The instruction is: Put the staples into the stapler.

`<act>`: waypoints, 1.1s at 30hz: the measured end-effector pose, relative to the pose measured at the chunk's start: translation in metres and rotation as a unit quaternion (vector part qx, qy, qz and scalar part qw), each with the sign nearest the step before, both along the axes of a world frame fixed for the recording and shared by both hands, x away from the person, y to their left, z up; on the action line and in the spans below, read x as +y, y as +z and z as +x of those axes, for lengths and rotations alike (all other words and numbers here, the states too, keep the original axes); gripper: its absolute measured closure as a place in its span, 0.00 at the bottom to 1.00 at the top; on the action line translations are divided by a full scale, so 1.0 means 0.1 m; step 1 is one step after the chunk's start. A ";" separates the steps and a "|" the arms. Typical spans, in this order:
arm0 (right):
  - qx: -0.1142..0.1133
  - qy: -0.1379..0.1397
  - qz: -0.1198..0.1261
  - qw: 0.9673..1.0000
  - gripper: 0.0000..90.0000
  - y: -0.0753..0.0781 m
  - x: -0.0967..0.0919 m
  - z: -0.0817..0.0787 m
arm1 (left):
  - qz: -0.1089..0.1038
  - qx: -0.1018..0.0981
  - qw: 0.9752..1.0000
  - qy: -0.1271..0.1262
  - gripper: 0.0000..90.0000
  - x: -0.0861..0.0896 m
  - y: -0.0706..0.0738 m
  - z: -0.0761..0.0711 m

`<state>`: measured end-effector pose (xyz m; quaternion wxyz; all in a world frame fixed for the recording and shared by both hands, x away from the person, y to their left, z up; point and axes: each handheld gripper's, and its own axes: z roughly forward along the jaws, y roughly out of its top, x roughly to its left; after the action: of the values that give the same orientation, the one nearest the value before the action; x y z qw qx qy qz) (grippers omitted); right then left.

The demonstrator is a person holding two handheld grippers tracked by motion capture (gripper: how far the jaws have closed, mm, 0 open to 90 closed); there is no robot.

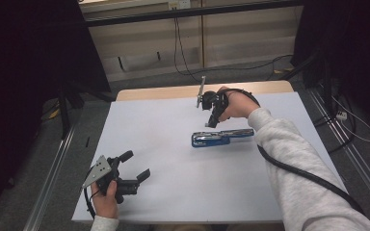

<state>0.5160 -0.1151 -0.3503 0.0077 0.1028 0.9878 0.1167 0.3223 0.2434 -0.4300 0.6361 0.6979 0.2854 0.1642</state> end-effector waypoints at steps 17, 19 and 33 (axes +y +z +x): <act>0.006 -0.005 0.005 1.000 0.87 -0.01 0.06 0.01 | 0.000 -0.003 1.000 -0.002 0.03 0.00 0.01 0.00; 0.003 0.008 0.005 1.000 0.87 -0.02 0.07 0.02 | 0.003 -0.006 1.000 -0.002 0.03 0.00 0.01 0.00; 0.005 0.008 0.007 1.000 0.87 -0.01 0.15 0.02 | 0.000 -0.002 1.000 -0.001 0.03 0.00 0.01 -0.01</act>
<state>0.5179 -0.0999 -0.3513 0.0008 0.0956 0.9877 0.1235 0.3217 0.2430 -0.4294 0.6366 0.6979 0.2833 0.1656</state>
